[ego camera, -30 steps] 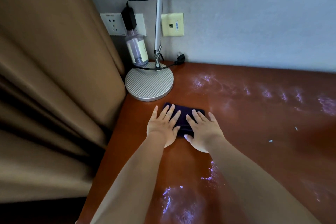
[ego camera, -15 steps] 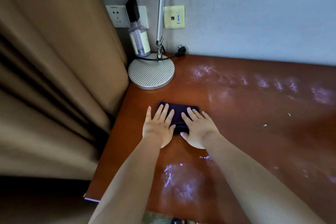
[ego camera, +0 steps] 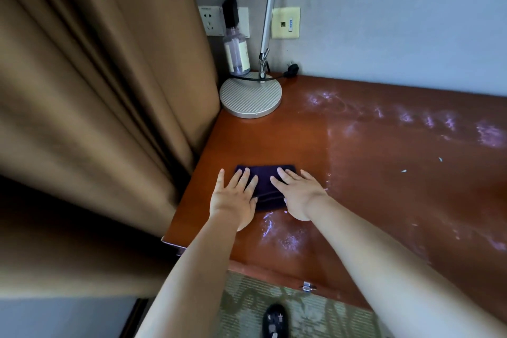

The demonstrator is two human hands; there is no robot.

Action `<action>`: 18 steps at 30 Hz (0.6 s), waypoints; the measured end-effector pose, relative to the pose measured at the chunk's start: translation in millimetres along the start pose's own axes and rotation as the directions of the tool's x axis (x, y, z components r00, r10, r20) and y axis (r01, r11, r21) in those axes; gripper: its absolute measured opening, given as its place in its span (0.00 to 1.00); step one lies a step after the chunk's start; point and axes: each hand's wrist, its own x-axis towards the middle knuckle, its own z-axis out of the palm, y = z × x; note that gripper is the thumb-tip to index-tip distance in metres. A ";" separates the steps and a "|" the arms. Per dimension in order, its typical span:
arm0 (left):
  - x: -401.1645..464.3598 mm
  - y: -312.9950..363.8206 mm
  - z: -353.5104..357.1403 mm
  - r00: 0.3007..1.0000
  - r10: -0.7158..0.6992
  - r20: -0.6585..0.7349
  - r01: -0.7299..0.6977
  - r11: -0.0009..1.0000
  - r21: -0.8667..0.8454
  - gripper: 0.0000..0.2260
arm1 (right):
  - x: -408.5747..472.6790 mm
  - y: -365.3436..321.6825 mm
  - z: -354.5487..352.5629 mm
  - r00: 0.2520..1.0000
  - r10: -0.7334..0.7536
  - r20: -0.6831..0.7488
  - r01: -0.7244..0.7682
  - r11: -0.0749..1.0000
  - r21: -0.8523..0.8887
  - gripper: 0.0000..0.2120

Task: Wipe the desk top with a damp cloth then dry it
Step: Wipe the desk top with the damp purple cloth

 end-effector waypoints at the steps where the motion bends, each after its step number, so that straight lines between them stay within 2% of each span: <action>1: -0.7 -5.1 -1.1 1.000 0.013 -0.018 -0.013 0.999 0.035 0.25 | 3.1 -1.6 -3.8 1.000 -0.009 0.005 0.009 1.000 -0.004 0.36; 5: -3.3 -25.3 -5.1 0.983 0.125 -0.134 -0.106 0.984 0.142 0.25 | 16.9 -9.1 -15.2 0.999 -0.038 -0.007 0.038 0.999 -0.013 0.43; 11: -5.0 -39.2 -4.4 0.949 0.230 -0.214 -0.218 0.973 0.080 0.23 | 29.4 -16.9 -17.9 0.991 -0.052 -0.120 0.047 0.998 -0.047 0.42; 14: -2.2 -45.8 -5.8 0.936 0.230 -0.265 -0.245 0.969 -0.023 0.21 | 33.2 -18.4 -22.5 0.976 -0.118 -0.186 0.125 0.992 0.025 0.32; 16: 6.9 -49.8 -0.6 0.911 0.179 -0.371 -0.248 0.957 -0.148 0.18 | 36.6 -16.3 -24.9 0.962 -0.137 -0.236 0.167 0.980 0.111 0.25; 18: 22.4 -52.2 8.8 0.863 0.157 -0.480 -0.279 0.940 -0.195 0.17 | 40.7 -13.8 -24.2 0.945 -0.145 -0.292 0.195 0.969 0.149 0.23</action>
